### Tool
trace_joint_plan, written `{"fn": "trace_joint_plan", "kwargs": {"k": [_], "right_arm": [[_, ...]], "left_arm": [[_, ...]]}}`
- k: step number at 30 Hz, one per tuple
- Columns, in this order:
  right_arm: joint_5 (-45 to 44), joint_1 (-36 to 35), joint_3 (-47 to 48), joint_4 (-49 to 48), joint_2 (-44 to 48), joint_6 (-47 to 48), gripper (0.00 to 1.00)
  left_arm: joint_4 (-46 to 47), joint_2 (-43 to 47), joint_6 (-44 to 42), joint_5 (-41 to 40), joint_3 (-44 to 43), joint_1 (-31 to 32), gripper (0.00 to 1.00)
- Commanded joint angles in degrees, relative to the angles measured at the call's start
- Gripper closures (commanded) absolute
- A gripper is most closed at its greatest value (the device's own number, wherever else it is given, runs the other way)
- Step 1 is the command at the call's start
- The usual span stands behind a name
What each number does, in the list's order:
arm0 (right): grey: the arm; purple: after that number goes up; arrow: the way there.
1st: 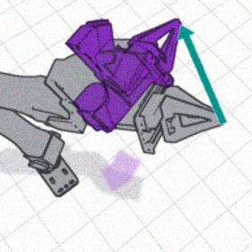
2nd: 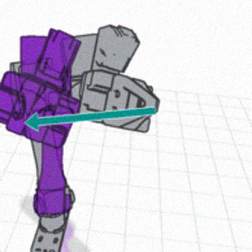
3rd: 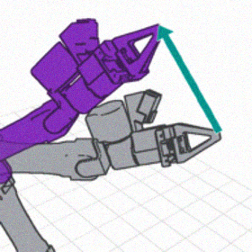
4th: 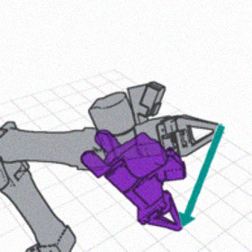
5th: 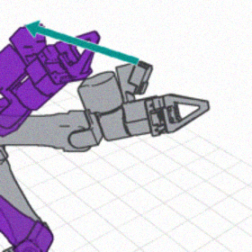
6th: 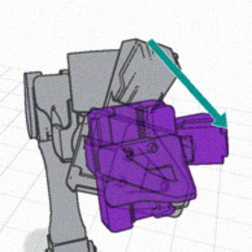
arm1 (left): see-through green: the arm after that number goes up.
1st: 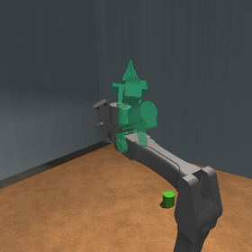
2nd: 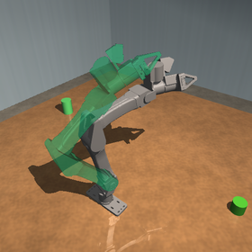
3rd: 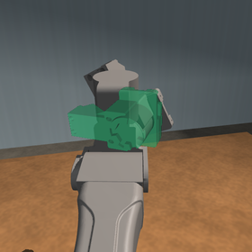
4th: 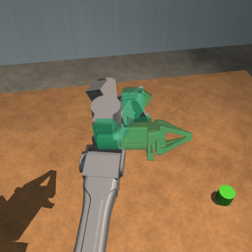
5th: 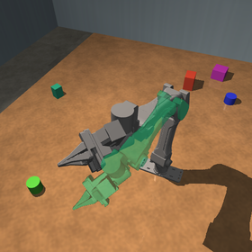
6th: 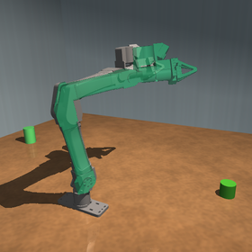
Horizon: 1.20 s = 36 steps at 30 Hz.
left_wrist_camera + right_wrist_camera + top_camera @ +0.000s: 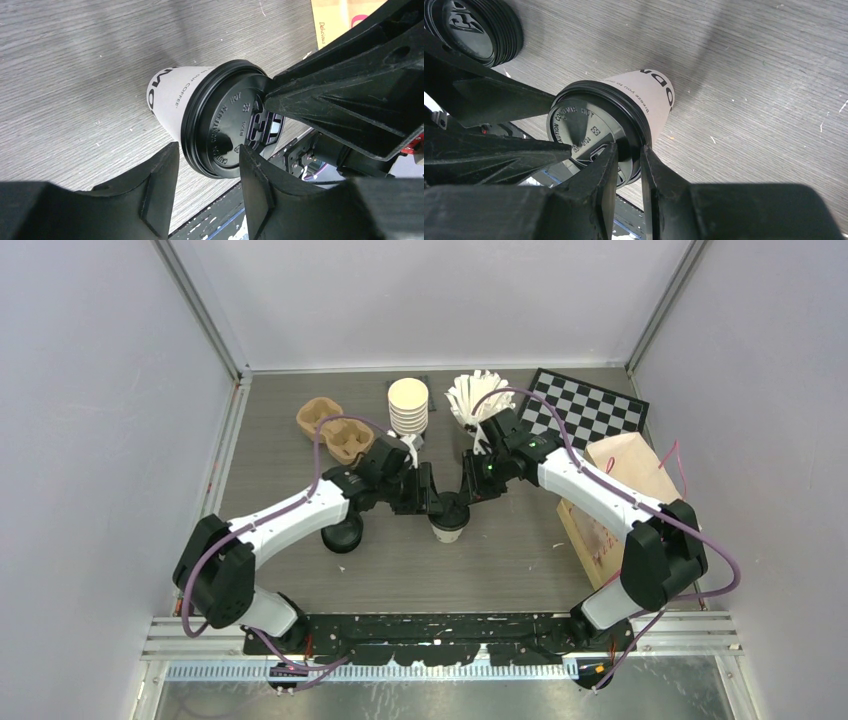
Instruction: Pack the takeout coffee
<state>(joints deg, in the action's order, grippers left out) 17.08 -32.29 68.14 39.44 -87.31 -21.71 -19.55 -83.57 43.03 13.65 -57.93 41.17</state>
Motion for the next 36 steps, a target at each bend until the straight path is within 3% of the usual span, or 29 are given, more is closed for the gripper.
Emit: {"fn": "trace_joint_plan", "kwargs": {"k": [1,12,17,22,30,36], "right_arm": [[0.26,-0.65,-0.04,2.09,-1.83,2.14,0.72],[-0.17,-0.61,2.18,3.45,-0.83,1.84,0.66],[-2.22,-0.60,4.52,5.07,0.08,2.00,0.52],[-5.01,-0.55,8.51,7.75,0.52,2.39,0.47],[-0.99,-0.60,11.13,6.41,-0.13,3.50,0.62],[6.22,-0.63,7.90,1.26,-1.18,2.34,0.77]], "left_arm": [[1.11,2.56,0.02,3.30,0.96,-2.58,0.50],[2.51,-0.70,0.58,3.80,3.25,-3.88,0.56],[2.39,-0.97,-0.07,3.73,3.97,-3.59,0.57],[2.06,-1.38,-0.85,3.44,3.71,-3.25,0.58],[2.42,-1.84,-1.36,3.83,3.62,-2.83,0.58],[3.04,-1.73,-0.98,3.67,4.27,-2.81,0.58]]}}
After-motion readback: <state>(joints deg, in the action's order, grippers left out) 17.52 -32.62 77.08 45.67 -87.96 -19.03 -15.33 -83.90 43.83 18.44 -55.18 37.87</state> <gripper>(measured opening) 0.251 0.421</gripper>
